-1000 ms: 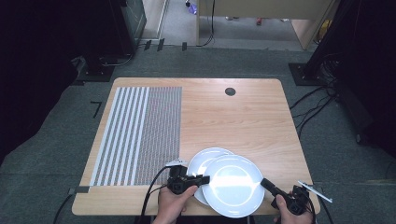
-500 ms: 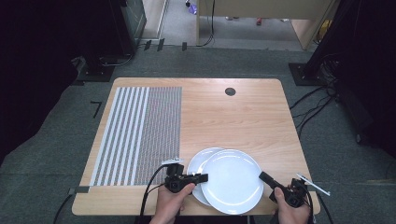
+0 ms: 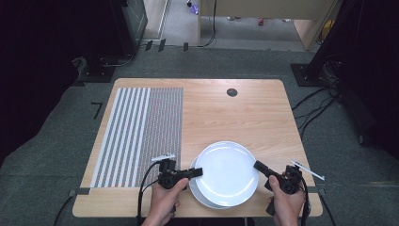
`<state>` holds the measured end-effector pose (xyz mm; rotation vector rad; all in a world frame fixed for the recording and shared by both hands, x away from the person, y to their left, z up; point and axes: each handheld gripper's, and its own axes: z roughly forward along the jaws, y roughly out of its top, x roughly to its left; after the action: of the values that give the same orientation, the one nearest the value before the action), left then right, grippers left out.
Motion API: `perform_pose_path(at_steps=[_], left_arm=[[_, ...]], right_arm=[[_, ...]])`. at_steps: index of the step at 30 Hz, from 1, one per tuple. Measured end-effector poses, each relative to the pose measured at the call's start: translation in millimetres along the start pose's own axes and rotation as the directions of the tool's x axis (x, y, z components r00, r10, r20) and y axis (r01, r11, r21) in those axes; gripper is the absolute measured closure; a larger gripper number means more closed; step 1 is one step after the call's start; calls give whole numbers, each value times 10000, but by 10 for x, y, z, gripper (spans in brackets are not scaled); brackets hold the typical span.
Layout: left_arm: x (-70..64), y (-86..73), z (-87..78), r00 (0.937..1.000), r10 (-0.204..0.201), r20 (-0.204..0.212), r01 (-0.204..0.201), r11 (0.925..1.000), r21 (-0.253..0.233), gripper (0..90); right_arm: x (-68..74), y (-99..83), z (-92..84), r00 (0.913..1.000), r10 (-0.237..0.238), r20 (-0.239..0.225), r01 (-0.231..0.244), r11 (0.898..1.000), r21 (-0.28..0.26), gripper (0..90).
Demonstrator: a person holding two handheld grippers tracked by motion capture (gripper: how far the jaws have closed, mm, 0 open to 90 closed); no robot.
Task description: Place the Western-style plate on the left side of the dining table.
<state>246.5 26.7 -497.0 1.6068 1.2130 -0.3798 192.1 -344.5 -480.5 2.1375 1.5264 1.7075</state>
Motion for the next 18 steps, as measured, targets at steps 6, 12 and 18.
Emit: perform_pose_path(at_steps=[6,12,18], left_arm=[[42,152,-195,9998,18,-205,-29,9985,-540,789],[144,282,-401,9991,-178,-379,136,9939,-1094,788],[254,371,-601,9971,-319,-688,209,9876,-1554,787]], right_arm=[[192,124,209,9992,-321,-238,324,9994,124,877],[436,238,453,9960,-717,-533,734,9969,294,878],[657,298,783,9920,-991,-779,1030,9936,467,877]])
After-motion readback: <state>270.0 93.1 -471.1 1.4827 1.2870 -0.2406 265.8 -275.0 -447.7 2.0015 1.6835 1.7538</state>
